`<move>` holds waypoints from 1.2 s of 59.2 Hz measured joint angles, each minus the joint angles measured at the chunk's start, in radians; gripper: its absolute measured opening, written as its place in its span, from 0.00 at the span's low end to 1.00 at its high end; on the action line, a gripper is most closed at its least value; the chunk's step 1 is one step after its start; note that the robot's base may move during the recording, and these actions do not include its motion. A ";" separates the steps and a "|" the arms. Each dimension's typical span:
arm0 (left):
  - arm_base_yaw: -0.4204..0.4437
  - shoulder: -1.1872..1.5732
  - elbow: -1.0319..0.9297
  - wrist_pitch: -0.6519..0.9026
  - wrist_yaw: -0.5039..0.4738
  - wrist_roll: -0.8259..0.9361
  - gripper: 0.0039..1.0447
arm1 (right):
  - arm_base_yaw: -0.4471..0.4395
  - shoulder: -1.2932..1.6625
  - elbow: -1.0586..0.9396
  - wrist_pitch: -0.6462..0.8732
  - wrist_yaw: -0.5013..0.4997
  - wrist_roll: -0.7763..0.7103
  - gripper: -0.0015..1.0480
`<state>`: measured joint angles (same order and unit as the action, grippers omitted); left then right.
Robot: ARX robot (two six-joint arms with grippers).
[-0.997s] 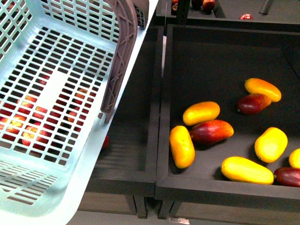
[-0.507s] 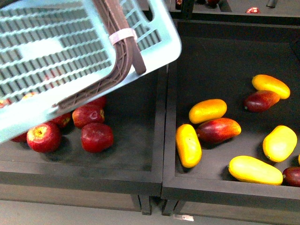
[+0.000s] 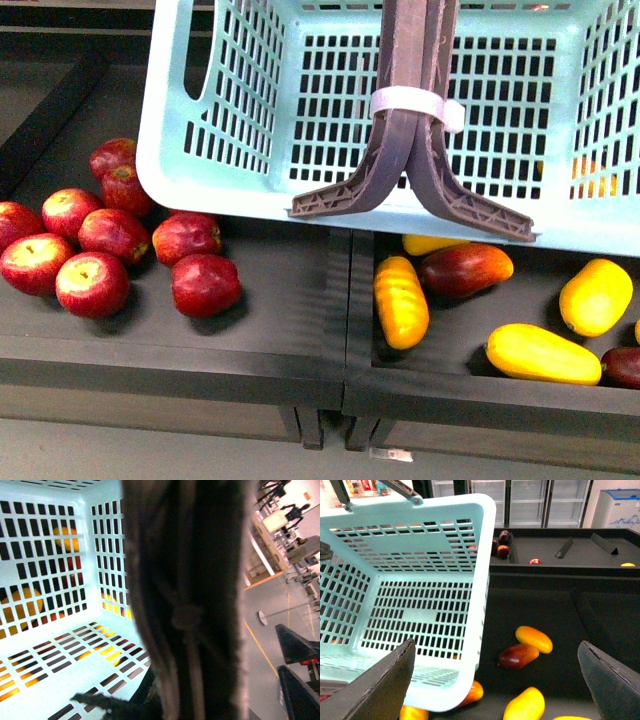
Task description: Pick mango and avocado into basket
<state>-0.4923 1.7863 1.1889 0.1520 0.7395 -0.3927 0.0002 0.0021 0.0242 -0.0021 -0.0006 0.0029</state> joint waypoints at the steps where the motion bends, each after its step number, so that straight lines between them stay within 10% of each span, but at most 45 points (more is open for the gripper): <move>1: 0.000 0.000 0.005 -0.024 -0.006 0.015 0.04 | 0.000 0.000 0.000 0.000 0.000 0.000 0.92; 7: 0.002 0.002 0.010 -0.078 -0.026 0.048 0.04 | -0.082 0.321 0.129 -0.292 0.102 0.189 0.92; 21: 0.007 0.002 0.010 -0.078 -0.042 0.075 0.04 | -0.230 1.191 0.222 0.210 0.108 0.235 0.92; 36: -0.001 0.002 0.010 -0.078 -0.024 0.075 0.04 | -0.144 2.002 0.589 0.238 0.187 0.467 0.92; 71: 0.002 0.002 0.010 -0.078 -0.031 0.076 0.04 | -0.076 2.336 1.053 0.116 0.205 1.017 0.92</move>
<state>-0.4904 1.7882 1.1984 0.0742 0.7086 -0.3172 -0.0761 2.3383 1.0771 0.1139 0.2043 1.0195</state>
